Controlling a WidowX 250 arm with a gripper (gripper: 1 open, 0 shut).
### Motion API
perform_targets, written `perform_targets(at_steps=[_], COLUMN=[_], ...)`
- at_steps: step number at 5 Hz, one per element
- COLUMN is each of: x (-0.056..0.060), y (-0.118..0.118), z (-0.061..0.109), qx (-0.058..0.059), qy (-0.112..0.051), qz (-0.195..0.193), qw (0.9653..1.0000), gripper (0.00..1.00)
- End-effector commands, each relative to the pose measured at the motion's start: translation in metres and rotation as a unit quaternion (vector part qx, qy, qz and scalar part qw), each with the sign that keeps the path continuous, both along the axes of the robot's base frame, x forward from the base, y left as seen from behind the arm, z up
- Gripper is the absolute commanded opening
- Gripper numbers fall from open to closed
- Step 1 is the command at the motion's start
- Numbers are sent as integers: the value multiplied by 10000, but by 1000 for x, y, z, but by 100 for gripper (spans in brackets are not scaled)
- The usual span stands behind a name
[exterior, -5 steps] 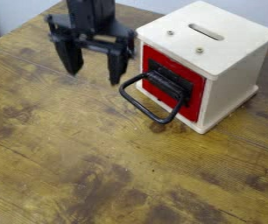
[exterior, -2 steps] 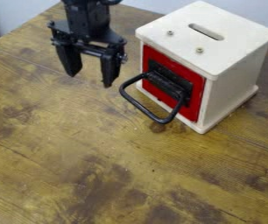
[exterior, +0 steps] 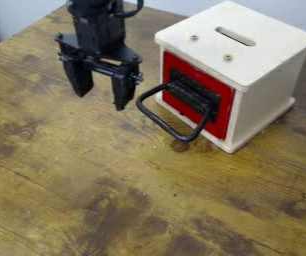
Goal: Close the drawer
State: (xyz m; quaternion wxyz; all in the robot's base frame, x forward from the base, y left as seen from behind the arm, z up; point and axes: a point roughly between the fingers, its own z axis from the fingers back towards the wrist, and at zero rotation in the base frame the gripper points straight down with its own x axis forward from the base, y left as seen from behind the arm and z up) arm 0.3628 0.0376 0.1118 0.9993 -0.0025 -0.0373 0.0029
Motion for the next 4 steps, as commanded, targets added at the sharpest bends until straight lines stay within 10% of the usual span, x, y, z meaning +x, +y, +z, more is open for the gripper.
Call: perform_targets(at_steps=[1,4], x=[-3,-5], y=[-21,-4], z=[43,48], qx=[86,57], qy=[-619,-583], qz=[-121,-114], qw=[9980,9982], gripper=[100,100])
